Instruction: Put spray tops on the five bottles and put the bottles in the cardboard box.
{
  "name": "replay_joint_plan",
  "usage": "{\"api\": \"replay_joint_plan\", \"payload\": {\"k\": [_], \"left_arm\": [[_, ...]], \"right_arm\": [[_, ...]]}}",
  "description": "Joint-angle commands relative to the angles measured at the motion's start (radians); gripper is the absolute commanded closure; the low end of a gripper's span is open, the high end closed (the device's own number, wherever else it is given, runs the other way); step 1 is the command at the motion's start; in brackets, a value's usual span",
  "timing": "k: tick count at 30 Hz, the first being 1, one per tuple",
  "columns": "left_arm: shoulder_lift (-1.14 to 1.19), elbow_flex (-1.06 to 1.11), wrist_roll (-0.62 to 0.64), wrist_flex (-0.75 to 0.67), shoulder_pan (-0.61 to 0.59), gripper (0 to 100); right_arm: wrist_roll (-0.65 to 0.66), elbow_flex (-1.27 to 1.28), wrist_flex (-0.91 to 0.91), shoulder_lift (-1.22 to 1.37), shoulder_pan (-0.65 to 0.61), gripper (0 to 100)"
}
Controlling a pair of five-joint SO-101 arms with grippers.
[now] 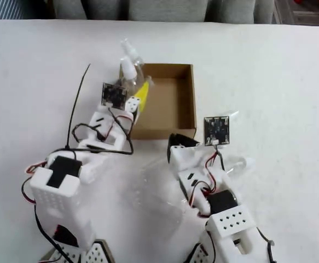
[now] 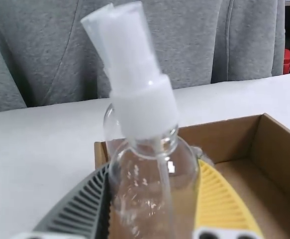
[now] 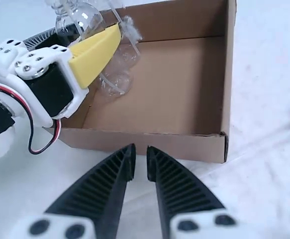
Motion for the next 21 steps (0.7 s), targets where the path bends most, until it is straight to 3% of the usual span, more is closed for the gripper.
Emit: {"api": "replay_joint_plan", "payload": {"k": [1, 13, 21], "left_arm": [[-0.005, -0.051, -0.011, -0.002, -0.012, 98], [-0.005, -0.055, -0.066, 0.055, -0.012, 97], [-0.013, -0.026, -0.064, 0.061, -0.012, 81]], "right_arm": [[0.015, -0.011, -0.001, -0.007, 0.005, 98.1], [0.015, -0.011, -0.001, -0.007, 0.005, 98.1], [0.015, -0.011, -0.001, -0.007, 0.005, 98.1]]}}
